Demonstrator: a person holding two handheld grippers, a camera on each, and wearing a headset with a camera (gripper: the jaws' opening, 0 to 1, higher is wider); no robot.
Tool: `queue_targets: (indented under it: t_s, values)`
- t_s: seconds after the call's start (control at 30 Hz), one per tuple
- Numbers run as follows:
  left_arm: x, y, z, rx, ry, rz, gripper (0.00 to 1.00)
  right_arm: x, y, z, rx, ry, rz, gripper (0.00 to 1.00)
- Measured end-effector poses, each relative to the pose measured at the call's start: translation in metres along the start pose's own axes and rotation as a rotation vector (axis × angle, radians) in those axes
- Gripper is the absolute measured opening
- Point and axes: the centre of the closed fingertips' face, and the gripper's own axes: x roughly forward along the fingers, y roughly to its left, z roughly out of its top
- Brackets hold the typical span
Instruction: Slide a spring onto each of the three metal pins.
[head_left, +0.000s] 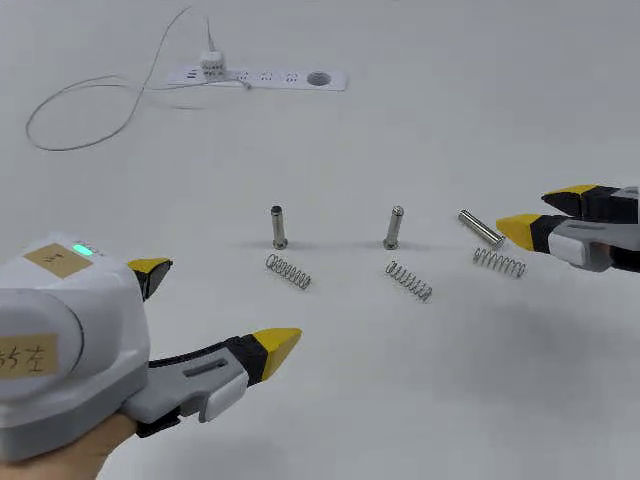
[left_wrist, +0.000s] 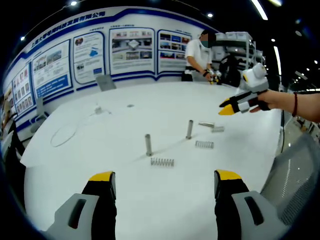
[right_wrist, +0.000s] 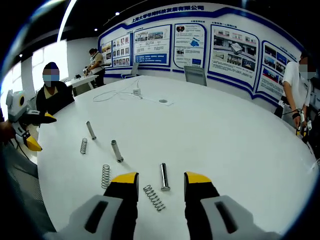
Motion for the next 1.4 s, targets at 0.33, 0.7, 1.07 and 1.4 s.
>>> queue_targets:
  t_s: [0.33, 0.7, 1.07, 1.4]
  values:
    - [0.003, 0.001, -0.001, 0.001, -0.008, -0.001, 0.8, 0.025, -0.003, -0.003, -0.008, 0.032, 0.01, 0.29]
    - [0.007, 0.004, -0.002, -0.01, -0.017, -0.003, 0.79, 0.05, -0.002, -0.01, -0.027, 0.085, 0.036, 0.27]
    - [0.009, 0.007, 0.0, -0.007, -0.018, -0.002, 0.78, 0.076, -0.001, -0.022, -0.045, 0.158, 0.073, 0.22]
    - [0.009, 0.009, -0.003, -0.014, -0.01, -0.002, 0.78, 0.086, 0.001, -0.03, -0.037, 0.198, 0.078, 0.16]
